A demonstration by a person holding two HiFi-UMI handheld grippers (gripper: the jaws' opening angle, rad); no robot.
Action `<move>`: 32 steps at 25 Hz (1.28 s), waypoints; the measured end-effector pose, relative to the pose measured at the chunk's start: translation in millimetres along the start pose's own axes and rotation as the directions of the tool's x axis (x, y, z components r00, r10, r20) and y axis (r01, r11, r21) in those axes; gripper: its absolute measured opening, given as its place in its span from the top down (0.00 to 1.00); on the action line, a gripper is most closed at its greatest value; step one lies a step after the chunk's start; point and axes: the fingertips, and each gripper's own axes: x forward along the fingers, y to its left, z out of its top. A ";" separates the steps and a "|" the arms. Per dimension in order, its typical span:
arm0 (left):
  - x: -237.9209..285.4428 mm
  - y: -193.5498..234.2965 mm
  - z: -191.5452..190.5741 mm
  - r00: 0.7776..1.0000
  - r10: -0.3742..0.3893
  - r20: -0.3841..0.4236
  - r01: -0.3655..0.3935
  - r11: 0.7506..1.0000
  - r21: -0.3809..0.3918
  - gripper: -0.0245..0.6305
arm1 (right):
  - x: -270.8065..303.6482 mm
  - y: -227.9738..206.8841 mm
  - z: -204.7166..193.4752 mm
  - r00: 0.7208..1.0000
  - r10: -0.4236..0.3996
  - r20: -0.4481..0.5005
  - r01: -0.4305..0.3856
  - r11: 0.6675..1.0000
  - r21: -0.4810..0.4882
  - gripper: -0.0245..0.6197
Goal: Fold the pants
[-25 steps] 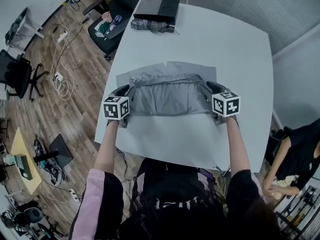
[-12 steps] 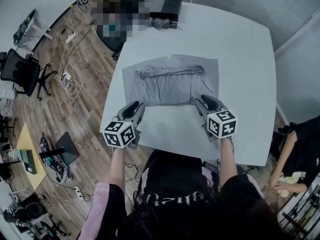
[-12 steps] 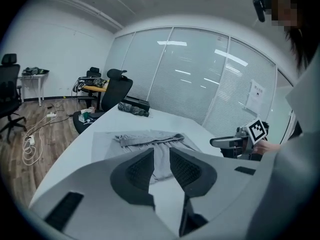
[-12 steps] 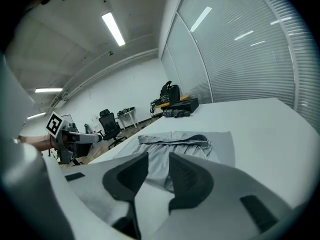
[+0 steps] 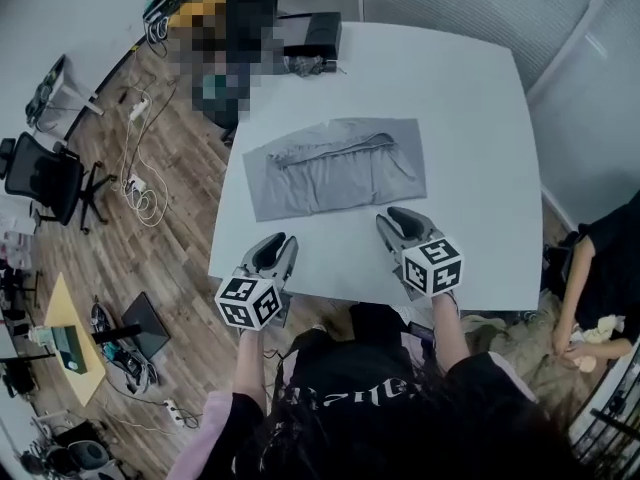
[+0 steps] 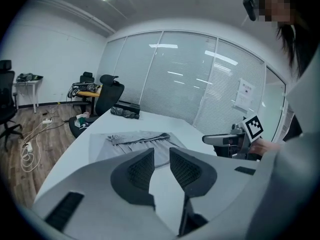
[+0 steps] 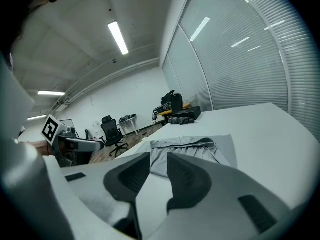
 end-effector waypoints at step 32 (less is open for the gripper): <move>-211.3 -26.7 -58.9 0.949 -0.313 0.038 0.301 0.935 0.191 0.79 | -92.3 266.1 -70.1 0.981 -0.150 0.126 0.147 0.989 0.032 0.85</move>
